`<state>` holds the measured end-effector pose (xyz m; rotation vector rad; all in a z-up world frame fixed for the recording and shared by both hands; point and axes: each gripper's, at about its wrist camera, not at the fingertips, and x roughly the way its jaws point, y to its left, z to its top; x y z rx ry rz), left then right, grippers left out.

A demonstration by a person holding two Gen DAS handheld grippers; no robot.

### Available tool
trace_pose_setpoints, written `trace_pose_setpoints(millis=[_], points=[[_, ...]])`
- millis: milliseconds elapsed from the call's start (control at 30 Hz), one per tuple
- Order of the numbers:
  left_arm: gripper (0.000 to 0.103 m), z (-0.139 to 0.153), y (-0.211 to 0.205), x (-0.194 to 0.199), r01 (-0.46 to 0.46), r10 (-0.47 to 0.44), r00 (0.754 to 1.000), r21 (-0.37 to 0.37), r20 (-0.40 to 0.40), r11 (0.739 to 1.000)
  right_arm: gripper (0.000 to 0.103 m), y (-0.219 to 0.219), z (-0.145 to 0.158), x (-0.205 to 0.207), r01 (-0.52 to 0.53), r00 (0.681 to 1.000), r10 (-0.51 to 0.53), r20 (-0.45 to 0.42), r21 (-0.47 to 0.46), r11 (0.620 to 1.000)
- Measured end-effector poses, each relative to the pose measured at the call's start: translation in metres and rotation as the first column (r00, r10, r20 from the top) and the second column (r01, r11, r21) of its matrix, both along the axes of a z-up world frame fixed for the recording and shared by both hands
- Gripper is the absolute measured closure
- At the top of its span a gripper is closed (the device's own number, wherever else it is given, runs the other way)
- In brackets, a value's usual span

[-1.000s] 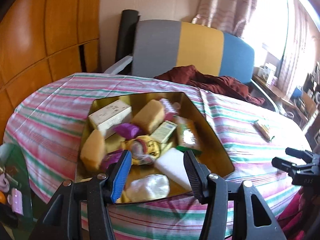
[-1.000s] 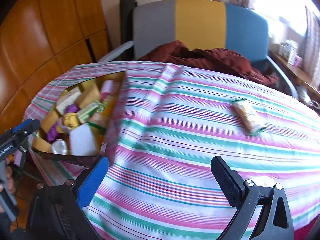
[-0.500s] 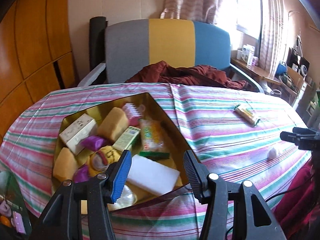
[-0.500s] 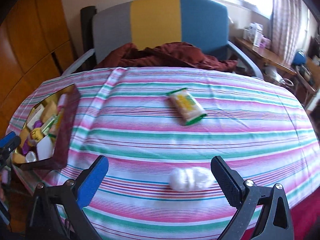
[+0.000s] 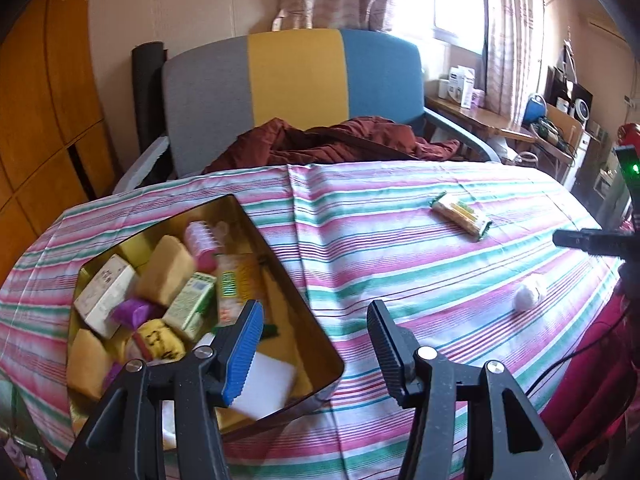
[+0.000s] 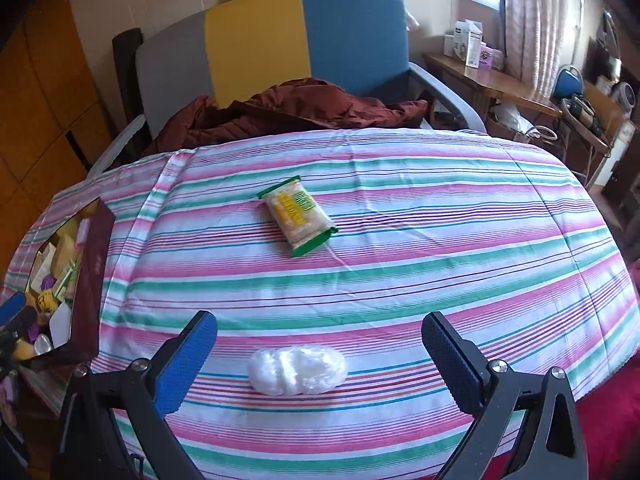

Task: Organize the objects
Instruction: 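Withdraw both tools from the tray toward the remaining table items, then grasp the second WEIDAN packet with the left tool while the right grasps the white plastic-bag bundle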

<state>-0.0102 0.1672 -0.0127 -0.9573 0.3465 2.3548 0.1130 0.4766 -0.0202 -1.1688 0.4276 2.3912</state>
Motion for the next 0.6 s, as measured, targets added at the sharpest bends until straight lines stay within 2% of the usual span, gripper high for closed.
trace_pose_setpoints(millis=[200,400,600], points=[[0.048,-0.006,0.02,0.001,0.036,-0.035,0.999,-0.01,0.035,0.999,0.0,0.032,-0.004,0.004,0.07,0.995,-0.073,-0.063,-0.062,0.996],[0.048,-0.009,0.045,0.0,0.078,-0.077,0.996,-0.018,0.046,0.997,0.0,0.06,-0.021,0.015,0.146,0.975,-0.18,-0.127,-0.242,0.959],[0.048,-0.019,0.079,-0.012,0.115,-0.113,0.987,-0.01,0.112,0.993,0.0,0.068,-0.019,0.025,0.161,0.954,-0.225,-0.195,-0.298,0.941]])
